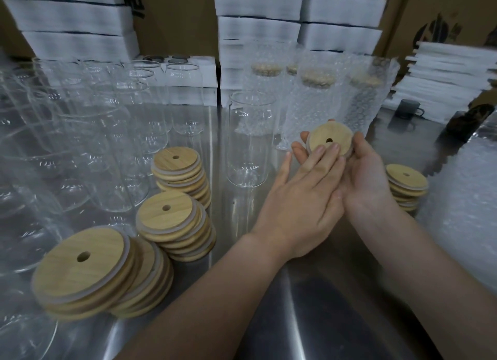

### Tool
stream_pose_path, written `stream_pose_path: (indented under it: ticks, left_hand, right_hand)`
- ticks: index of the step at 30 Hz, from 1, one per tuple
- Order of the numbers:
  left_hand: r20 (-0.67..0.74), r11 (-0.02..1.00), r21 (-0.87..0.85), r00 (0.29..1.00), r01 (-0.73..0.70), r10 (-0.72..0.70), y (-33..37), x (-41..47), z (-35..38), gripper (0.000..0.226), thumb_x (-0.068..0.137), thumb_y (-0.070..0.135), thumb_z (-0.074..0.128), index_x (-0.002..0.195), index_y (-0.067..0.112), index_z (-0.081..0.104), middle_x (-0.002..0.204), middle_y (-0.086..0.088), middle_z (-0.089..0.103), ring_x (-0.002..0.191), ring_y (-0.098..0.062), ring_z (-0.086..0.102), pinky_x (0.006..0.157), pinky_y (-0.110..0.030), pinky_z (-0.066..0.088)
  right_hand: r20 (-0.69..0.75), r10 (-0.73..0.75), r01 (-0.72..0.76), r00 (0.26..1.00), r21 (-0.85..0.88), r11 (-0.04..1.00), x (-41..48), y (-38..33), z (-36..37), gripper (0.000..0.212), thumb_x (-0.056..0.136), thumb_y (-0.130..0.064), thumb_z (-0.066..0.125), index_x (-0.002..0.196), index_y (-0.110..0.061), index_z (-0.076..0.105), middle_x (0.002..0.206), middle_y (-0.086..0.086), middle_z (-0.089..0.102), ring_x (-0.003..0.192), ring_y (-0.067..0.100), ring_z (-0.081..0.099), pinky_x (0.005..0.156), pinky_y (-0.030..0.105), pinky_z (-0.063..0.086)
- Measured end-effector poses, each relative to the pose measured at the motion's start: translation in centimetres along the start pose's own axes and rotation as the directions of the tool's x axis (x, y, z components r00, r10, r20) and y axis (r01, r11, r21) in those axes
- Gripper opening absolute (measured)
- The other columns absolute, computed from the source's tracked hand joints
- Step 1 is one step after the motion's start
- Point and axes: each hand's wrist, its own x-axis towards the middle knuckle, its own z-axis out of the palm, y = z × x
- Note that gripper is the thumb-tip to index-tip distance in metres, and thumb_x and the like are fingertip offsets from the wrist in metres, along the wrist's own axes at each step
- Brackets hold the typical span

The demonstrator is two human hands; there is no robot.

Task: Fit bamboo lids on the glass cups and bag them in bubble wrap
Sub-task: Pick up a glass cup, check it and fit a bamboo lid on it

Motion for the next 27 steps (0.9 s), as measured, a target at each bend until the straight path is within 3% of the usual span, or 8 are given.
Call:
stream_pose_path:
  ticks: [3, 6, 9, 12, 15, 18, 22, 27]
  left_hand:
    - [-0.144, 0.997, -0.070, 0.990, -0.012, 0.002, 0.1, -0.2, -0.2, 0.057, 0.094, 0.029, 0.025, 0.138, 0.005, 0.053, 0.150, -0.009, 0.044, 0.143, -0.020, 0.035, 0.121, -0.041, 0.016]
    - [-0.391, 0.999, -0.049, 0.920, -0.010, -0.011, -0.1, -0.4, 0.1, 0.038, 0.091, 0.020, 0.040, 0.100, 0.002, 0.073, 0.102, -0.013, 0.073, 0.100, -0.029, 0.068, 0.099, -0.040, 0.044]
    - [-0.552, 0.989, -0.084, 0.821, 0.118, -0.145, -0.3, -0.4, -0.5, 0.028, 0.089, 0.019, 0.045, 0.076, 0.003, 0.064, 0.071, -0.008, 0.061, 0.067, -0.029, 0.057, 0.068, -0.042, 0.043]
    - [-0.659, 0.956, -0.172, 0.693, 0.239, -0.292, -0.8, -0.3, -1.2, 0.020, 0.083, 0.020, 0.051, 0.091, 0.004, 0.060, 0.090, -0.010, 0.061, 0.082, -0.029, 0.056, 0.072, -0.044, 0.043]
    - [-0.685, 0.896, -0.199, 0.598, 0.396, -0.416, -1.3, -0.2, -1.1, 0.047, 0.078, 0.020, 0.063, 0.120, 0.002, 0.053, 0.129, -0.018, 0.051, 0.120, -0.033, 0.048, 0.097, -0.043, 0.037]
    - [-0.600, 0.819, -0.263, 0.578, 0.511, -0.553, -2.2, -0.1, -0.9, 0.079, 0.079, 0.024, 0.071, 0.144, 0.001, 0.032, 0.152, -0.023, 0.027, 0.142, -0.035, 0.025, 0.115, -0.040, 0.020]
    - [-0.394, 0.702, -0.482, 0.586, 0.524, -0.708, -4.1, 0.0, -0.5, 0.105, 0.080, 0.031, 0.076, 0.153, 0.005, 0.005, 0.161, -0.016, 0.011, 0.148, -0.024, 0.011, 0.116, -0.024, 0.008]
    - [-0.227, 0.587, -0.562, 0.573, 0.583, -0.787, -5.2, 0.2, -0.1, 0.107, 0.077, 0.029, 0.081, 0.154, 0.011, 0.009, 0.157, -0.010, 0.028, 0.144, -0.022, 0.027, 0.112, -0.024, 0.021]
  right_hand:
    - [0.022, -0.001, 0.000, 1.000, 0.015, 1.000, 0.2, 0.1, -0.2, 0.052, 0.103, -0.052, 0.030, 0.129, -0.018, 0.060, 0.121, 0.021, 0.067, 0.099, 0.035, 0.070, 0.083, 0.046, 0.059]
    - [0.011, -0.025, 0.025, 1.000, 0.018, 1.000, 0.4, 0.3, -0.2, 0.058, 0.104, -0.052, 0.030, 0.132, -0.009, 0.057, 0.120, 0.024, 0.067, 0.094, 0.038, 0.072, 0.079, 0.046, 0.057]
    - [-0.011, -0.072, 0.072, 0.997, 0.018, 0.997, 0.8, 0.3, -0.5, 0.054, 0.104, -0.050, 0.031, 0.121, -0.007, 0.059, 0.117, 0.026, 0.067, 0.087, 0.040, 0.072, 0.078, 0.049, 0.057]
    - [-0.025, -0.088, 0.087, 0.996, -0.045, 0.995, 1.1, 0.3, -1.2, 0.052, 0.104, -0.050, 0.032, 0.122, -0.009, 0.060, 0.112, 0.024, 0.070, 0.090, 0.040, 0.072, 0.076, 0.049, 0.060]
    - [-0.038, -0.093, 0.088, 0.995, -0.110, 0.990, 1.1, 0.7, -1.4, 0.049, 0.104, -0.050, 0.033, 0.114, -0.012, 0.063, 0.108, 0.021, 0.072, 0.089, 0.037, 0.073, 0.071, 0.045, 0.061]
    - [-0.019, -0.098, 0.093, 0.995, -0.169, 0.981, 1.0, 1.2, -1.3, 0.046, 0.104, -0.049, 0.032, 0.112, -0.017, 0.065, 0.104, 0.016, 0.073, 0.086, 0.033, 0.072, 0.070, 0.041, 0.060]
    - [0.036, -0.108, 0.113, 0.993, -0.220, 0.969, 0.7, 1.5, -0.9, 0.043, 0.104, -0.047, 0.033, 0.120, -0.019, 0.062, 0.104, 0.014, 0.071, 0.087, 0.031, 0.070, 0.072, 0.039, 0.059]
    - [0.067, -0.116, 0.129, 0.991, -0.228, 0.965, 0.5, 1.7, -0.5, 0.039, 0.104, -0.042, 0.036, 0.123, -0.019, 0.061, 0.113, 0.014, 0.063, 0.096, 0.032, 0.064, 0.076, 0.040, 0.059]
